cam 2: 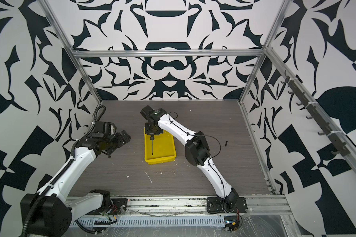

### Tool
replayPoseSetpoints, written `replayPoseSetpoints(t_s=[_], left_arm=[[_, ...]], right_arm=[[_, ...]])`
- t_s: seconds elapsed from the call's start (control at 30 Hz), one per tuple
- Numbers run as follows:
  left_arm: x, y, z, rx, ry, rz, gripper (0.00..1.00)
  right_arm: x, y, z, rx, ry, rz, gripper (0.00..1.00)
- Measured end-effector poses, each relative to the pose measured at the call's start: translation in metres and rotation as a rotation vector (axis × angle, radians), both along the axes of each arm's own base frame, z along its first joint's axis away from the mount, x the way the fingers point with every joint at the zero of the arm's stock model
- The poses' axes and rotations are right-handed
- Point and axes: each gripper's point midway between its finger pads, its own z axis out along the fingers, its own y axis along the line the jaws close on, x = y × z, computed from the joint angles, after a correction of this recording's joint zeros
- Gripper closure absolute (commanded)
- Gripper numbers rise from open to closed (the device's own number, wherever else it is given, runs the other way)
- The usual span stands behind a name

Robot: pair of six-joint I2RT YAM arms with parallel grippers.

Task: Put the screwdriver in the bin
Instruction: Place the screwdriver into the bin.

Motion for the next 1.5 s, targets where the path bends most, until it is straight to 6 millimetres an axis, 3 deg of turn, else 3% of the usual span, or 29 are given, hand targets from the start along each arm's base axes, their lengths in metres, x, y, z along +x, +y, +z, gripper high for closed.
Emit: replayPoseSetpoints(t_s=[0.17,0.5,0.63,0.8,0.97,1.03,1.13,1.17,1.3,1.4,1.5], left_arm=[[-0.002,0.0,-0.004,0.0,0.009,0.003,0.01],[-0.001,0.0,-0.003,-0.002,0.006,0.005,0.01],[-0.001,0.001,-0.003,0.002,0.007,0.007,0.01],[-0.001,0.002,-0.004,0.008,0.007,0.012,0.01],[-0.001,0.003,-0.004,0.01,0.006,0.013,0.01],[-0.001,0.003,-0.004,0.01,0.006,0.014,0.01],[-0.001,0.003,-0.004,0.011,0.006,0.014,0.01],[0.0,0.003,-0.004,0.013,0.006,0.015,0.01],[0.0,0.005,-0.003,0.024,0.003,0.019,0.01],[0.0,0.007,-0.003,0.035,-0.002,0.022,0.01],[0.001,0.01,-0.002,0.055,-0.011,0.024,0.01]], right_arm=[[0.005,-0.009,-0.015,-0.038,0.008,0.008,1.0],[0.006,-0.014,-0.022,-0.071,-0.038,0.035,1.0],[-0.004,-0.019,-0.025,-0.084,-0.031,0.042,1.0],[-0.024,-0.038,-0.045,-0.138,0.027,0.041,1.0],[-0.027,-0.04,-0.057,-0.157,0.046,0.043,0.98],[-0.025,-0.038,-0.059,-0.159,0.045,0.047,0.91],[-0.022,-0.036,-0.063,-0.163,0.042,0.049,0.73],[-0.022,-0.037,-0.064,-0.168,0.042,0.049,0.63],[-0.02,-0.042,-0.051,-0.176,0.007,0.052,0.06],[-0.026,-0.056,-0.019,-0.176,-0.047,0.049,0.05],[-0.036,-0.076,0.032,-0.161,-0.14,0.035,0.0]])
